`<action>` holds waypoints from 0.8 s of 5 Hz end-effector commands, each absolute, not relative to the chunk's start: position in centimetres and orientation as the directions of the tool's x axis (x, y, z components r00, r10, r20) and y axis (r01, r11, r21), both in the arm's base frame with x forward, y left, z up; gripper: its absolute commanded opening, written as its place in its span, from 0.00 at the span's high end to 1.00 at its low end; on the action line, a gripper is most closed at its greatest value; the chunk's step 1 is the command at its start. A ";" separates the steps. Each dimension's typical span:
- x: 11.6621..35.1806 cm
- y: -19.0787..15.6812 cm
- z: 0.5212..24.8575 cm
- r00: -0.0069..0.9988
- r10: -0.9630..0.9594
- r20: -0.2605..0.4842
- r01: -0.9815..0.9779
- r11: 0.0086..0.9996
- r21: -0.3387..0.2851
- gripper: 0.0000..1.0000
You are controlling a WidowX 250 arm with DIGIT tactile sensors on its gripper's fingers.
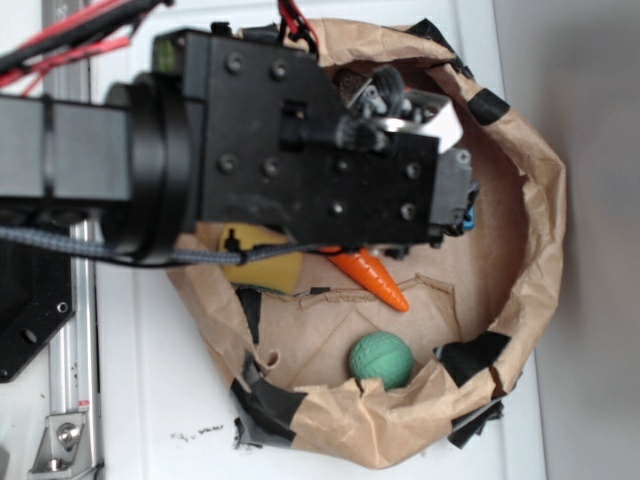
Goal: Grab the rock.
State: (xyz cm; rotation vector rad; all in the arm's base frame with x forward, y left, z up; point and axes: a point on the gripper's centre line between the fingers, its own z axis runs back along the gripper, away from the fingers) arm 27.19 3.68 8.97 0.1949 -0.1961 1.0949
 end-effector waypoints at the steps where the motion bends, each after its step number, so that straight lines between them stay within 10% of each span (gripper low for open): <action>1: 27.0 5.7 11.2 0.393 0.874 0.285 -0.911 0.411 -0.005 0.00; 4: 26.4 7.7 8.1 0.185 0.882 0.433 -0.960 0.256 -0.111 0.00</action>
